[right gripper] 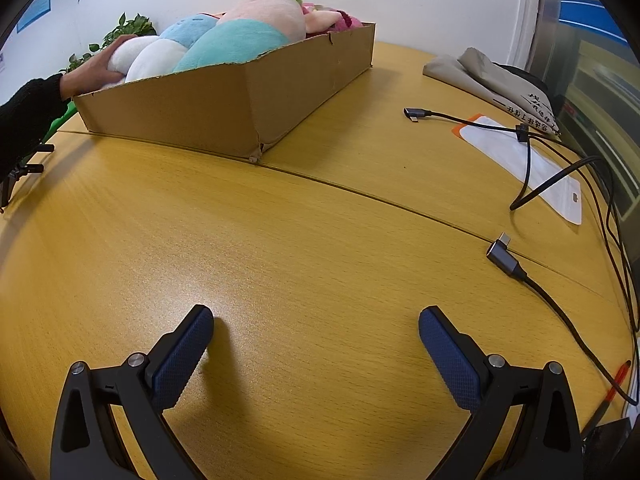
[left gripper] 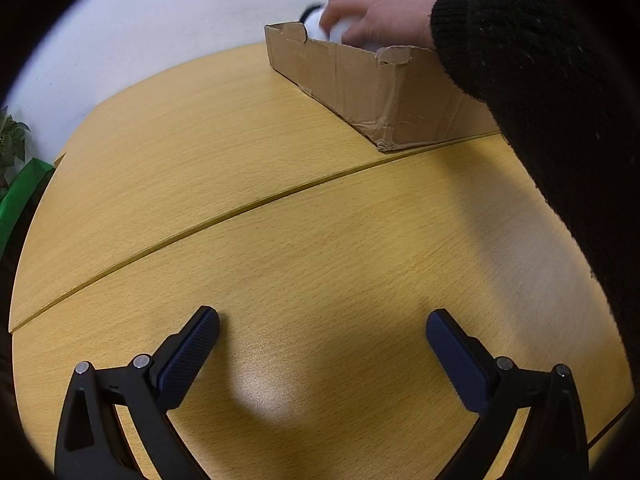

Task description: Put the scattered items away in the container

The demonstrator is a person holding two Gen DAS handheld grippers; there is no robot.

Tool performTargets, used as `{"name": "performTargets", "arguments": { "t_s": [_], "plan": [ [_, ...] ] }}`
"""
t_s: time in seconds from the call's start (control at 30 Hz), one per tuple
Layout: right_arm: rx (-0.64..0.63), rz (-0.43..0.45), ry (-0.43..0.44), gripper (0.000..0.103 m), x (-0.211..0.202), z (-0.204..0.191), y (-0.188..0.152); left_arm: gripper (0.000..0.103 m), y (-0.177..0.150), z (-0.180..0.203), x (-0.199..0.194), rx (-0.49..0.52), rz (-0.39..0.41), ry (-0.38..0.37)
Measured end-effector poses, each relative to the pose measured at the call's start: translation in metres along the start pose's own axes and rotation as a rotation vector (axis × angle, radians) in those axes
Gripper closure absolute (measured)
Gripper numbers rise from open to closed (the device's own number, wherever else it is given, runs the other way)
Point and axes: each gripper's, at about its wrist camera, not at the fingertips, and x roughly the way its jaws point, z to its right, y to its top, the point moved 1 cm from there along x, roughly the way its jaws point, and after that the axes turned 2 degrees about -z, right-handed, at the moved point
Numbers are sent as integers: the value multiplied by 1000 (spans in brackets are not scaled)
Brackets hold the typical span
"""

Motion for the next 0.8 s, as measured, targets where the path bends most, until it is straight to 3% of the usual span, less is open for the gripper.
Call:
{"name": "performTargets", "arguments": {
  "t_s": [0.8],
  "plan": [
    [0,0,0,0,0,1,0,0,1,-2,0,-4,1,3]
  ]
}}
